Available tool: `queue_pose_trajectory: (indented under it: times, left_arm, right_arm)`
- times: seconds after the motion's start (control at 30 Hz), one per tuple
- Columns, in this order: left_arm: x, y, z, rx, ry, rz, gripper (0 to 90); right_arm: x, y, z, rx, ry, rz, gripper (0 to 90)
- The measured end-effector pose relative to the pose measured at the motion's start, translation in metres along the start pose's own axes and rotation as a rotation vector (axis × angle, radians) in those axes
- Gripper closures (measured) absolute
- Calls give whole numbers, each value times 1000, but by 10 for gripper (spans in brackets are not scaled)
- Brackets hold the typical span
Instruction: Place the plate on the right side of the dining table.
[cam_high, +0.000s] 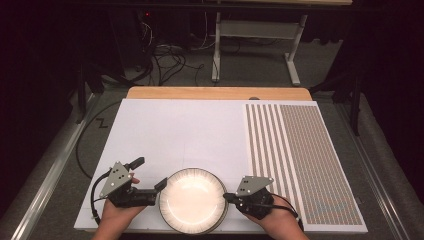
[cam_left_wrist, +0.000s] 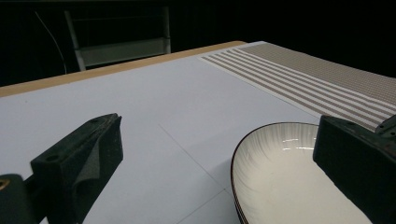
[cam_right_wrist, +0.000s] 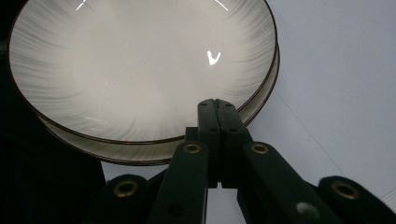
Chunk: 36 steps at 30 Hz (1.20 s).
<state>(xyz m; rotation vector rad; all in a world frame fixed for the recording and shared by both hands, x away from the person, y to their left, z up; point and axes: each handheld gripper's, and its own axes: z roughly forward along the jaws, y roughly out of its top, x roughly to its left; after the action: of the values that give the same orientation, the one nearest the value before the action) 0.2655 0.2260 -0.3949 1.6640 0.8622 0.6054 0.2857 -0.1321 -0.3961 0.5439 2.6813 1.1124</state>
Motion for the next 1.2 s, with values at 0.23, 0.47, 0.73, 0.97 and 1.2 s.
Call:
queue_pose_trajectory:
  times: [0.23,0.47,0.73,0.97,1.2]
  left_arm:
    - [1,1,-1,-4,0,-2,21]
    - [2,2,-3,-10,2,1,21]
    - [3,3,-3,-13,1,-1,21]
    - [4,3,-4,-21,4,-7,21]
    - [5,4,-6,-25,6,-9,21]
  right_arm:
    - [4,3,5,3,14,-9,900]
    - [10,6,12,7,23,-21,900]
    - [10,5,12,2,33,-12,900]
    - [12,6,15,5,42,-21,900]
    - [17,10,24,21,53,-38,900]
